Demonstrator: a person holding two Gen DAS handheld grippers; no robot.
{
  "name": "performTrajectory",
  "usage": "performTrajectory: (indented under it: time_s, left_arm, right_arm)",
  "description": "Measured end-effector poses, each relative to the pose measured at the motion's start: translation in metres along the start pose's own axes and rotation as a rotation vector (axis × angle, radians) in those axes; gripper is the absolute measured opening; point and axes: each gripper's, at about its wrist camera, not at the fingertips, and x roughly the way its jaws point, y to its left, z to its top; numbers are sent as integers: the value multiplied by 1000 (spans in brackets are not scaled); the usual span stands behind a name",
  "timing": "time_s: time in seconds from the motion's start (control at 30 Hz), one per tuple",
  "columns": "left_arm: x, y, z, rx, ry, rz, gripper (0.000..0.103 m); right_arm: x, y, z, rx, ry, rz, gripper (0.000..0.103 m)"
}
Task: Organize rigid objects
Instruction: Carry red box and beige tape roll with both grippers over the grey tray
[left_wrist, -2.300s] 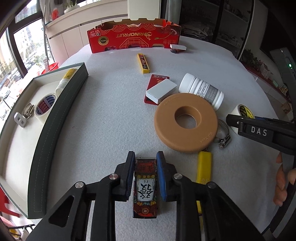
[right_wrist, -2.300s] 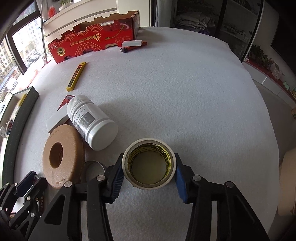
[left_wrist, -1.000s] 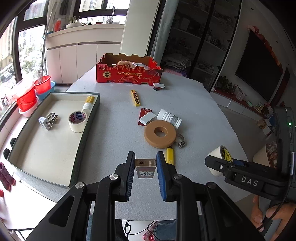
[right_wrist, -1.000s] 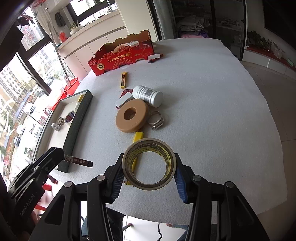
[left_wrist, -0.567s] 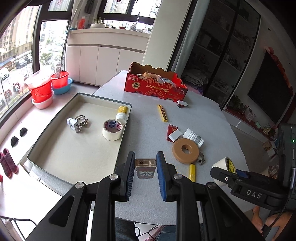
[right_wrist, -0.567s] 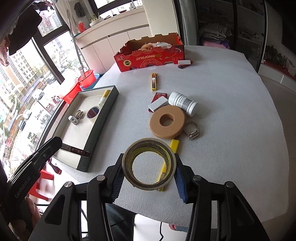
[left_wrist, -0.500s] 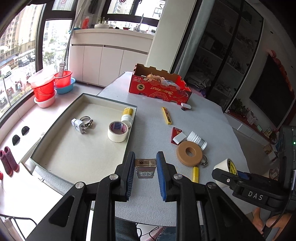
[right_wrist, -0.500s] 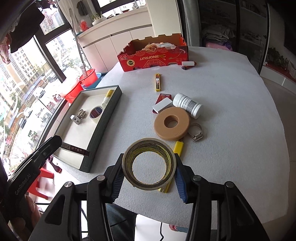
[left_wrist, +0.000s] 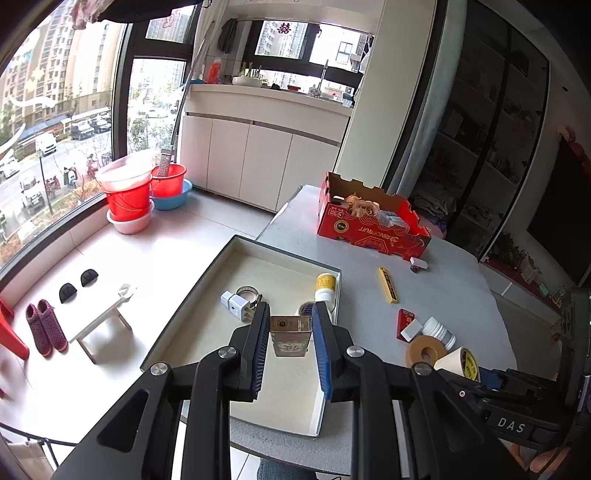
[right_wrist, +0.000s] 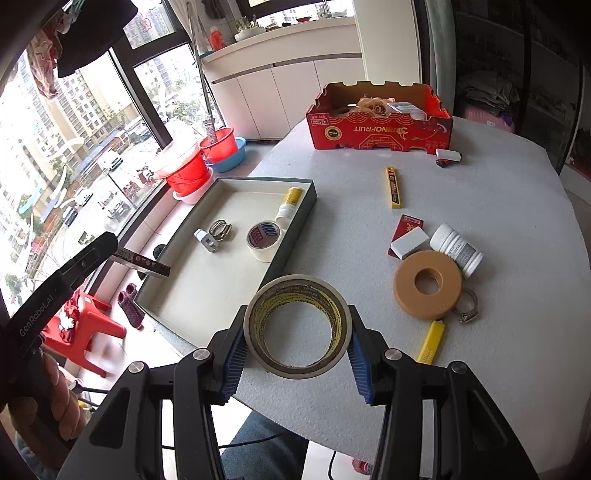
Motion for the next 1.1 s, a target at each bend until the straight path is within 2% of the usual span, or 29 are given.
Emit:
performTrajectory:
  time_s: [0.33, 0.43, 0.67, 1.1]
  left_arm:
    - [-17, 29, 49, 6, -85, 88, 26]
    - [-13, 36, 57, 18, -83, 122, 26]
    - [16, 42, 51, 23, -19, 152, 25]
    - [91, 32, 14, 47, 162, 159, 25]
  right_arm:
    - [6, 42, 39, -80, -41, 85, 50]
    - [9, 52, 52, -95, -56, 105, 50]
    - [26, 62, 70, -114, -60, 116, 50]
    - [87, 41, 59, -64, 66, 97, 50]
